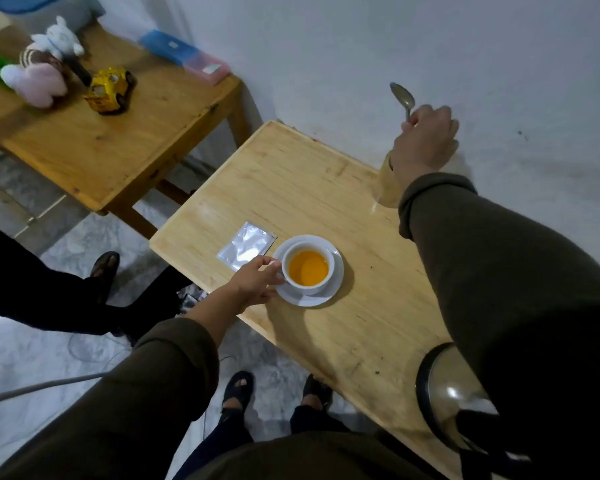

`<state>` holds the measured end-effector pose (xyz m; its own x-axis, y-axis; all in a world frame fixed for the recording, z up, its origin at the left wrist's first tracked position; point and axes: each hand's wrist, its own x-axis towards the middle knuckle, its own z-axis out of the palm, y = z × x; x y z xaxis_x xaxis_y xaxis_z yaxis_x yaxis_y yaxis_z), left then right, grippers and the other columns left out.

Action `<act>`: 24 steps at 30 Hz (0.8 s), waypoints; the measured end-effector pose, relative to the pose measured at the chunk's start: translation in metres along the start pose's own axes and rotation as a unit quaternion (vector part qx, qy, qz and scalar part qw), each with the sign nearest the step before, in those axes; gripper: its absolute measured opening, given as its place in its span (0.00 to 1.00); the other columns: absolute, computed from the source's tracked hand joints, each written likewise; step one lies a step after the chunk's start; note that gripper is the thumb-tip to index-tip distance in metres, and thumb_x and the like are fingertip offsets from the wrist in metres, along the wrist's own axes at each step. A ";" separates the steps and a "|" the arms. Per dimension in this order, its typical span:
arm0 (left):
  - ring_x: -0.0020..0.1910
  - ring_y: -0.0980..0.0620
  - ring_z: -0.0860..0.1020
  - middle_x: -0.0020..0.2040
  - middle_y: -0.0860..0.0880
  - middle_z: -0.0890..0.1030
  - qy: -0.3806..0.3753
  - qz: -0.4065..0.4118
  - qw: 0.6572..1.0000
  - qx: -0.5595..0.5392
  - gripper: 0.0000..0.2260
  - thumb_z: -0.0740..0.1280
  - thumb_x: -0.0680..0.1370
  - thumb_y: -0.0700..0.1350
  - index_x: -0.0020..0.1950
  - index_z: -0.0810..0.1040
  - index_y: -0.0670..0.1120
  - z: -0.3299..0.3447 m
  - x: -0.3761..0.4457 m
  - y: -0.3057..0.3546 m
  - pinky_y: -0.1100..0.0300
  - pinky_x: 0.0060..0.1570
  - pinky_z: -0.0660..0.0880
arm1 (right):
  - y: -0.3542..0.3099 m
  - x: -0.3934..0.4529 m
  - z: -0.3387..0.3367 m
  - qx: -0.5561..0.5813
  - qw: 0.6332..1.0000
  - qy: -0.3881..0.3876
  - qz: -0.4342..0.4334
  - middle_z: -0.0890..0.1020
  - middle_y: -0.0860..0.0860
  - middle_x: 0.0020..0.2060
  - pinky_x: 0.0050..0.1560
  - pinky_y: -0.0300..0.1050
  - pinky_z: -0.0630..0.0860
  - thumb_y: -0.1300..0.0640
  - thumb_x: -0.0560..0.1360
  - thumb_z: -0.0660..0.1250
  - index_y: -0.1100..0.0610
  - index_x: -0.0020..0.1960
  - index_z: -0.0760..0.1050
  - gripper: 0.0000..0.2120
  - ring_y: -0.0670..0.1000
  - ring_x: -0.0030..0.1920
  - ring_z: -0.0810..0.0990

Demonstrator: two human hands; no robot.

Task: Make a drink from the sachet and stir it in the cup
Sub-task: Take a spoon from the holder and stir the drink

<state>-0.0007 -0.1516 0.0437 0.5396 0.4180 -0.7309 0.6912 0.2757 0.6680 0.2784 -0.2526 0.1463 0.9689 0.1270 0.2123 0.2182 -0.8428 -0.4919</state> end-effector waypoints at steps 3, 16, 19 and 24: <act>0.42 0.48 0.74 0.42 0.47 0.79 -0.017 0.013 1.000 -0.005 0.07 0.60 0.81 0.50 0.51 0.70 0.47 -0.001 0.000 0.000 0.58 0.39 0.72 | -0.010 -0.015 -0.017 0.024 0.998 0.023 -0.047 0.75 0.57 0.57 0.56 0.55 0.72 0.59 0.78 0.58 0.59 0.56 0.72 0.08 0.58 0.57 0.74; 0.42 0.53 0.77 0.53 0.44 0.78 -0.134 0.020 0.989 0.052 0.08 0.57 0.82 0.49 0.54 0.70 0.46 -0.016 0.008 0.007 0.59 0.39 0.74 | -0.042 -0.198 -0.029 0.272 0.917 -0.154 0.247 0.81 0.54 0.36 0.31 0.43 0.79 0.64 0.73 0.65 0.54 0.46 0.75 0.06 0.51 0.30 0.80; 0.43 0.51 0.77 0.54 0.43 0.77 -0.171 0.021 0.984 0.048 0.10 0.58 0.81 0.48 0.57 0.69 0.44 -0.020 0.012 0.008 0.58 0.40 0.75 | -0.053 -0.222 -0.034 0.392 0.830 -0.193 0.346 0.79 0.56 0.30 0.32 0.40 0.77 0.66 0.73 0.65 0.62 0.41 0.78 0.05 0.51 0.29 0.77; 0.45 0.48 0.78 0.56 0.41 0.77 -0.209 0.021 0.974 0.078 0.11 0.58 0.81 0.49 0.59 0.69 0.44 -0.025 0.019 0.009 0.56 0.41 0.76 | -0.063 -0.249 -0.024 0.494 0.781 -0.169 0.343 0.80 0.56 0.35 0.33 0.34 0.79 0.67 0.75 0.64 0.69 0.55 0.76 0.10 0.50 0.34 0.80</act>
<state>0.0039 -0.1194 0.0396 0.6959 0.0274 -0.7176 0.7107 0.1171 0.6937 0.0210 -0.2439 0.1444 0.8367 0.0942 -0.5395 -0.5434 0.0205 -0.8392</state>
